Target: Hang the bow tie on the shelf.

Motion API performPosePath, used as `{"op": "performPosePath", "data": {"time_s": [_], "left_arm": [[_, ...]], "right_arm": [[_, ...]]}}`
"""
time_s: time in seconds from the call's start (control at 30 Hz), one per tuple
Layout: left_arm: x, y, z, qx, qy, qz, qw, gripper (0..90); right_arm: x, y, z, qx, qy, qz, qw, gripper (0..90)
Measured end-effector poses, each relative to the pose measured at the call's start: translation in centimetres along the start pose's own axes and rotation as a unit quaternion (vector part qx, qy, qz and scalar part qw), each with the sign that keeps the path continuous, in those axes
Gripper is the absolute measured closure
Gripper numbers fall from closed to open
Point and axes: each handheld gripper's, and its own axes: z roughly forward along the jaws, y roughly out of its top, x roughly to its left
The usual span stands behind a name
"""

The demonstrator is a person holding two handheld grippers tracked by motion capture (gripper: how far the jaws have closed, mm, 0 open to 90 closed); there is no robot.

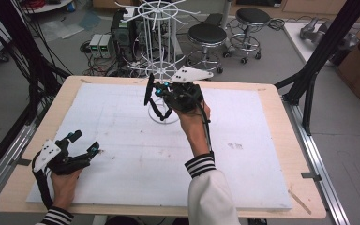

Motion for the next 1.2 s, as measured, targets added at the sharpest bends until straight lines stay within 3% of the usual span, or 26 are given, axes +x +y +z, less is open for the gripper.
{"op": "performPosePath", "data": {"time_s": [0.9, 1.2], "left_arm": [[0.0, 0.0, 0.0, 0.001, -0.001, 0.000, 1.0000, 14.5], [0.0, 0.0, 0.0, -0.001, -0.002, 0.000, 1.0000, 14.5]], "right_arm": [[-2.2, -1.1, 0.8, 0.013, -0.010, 0.028, 0.9995, 88.3], [-3.0, -1.8, 1.1, 0.011, 0.002, 0.049, 0.9987, 88.2]]}}
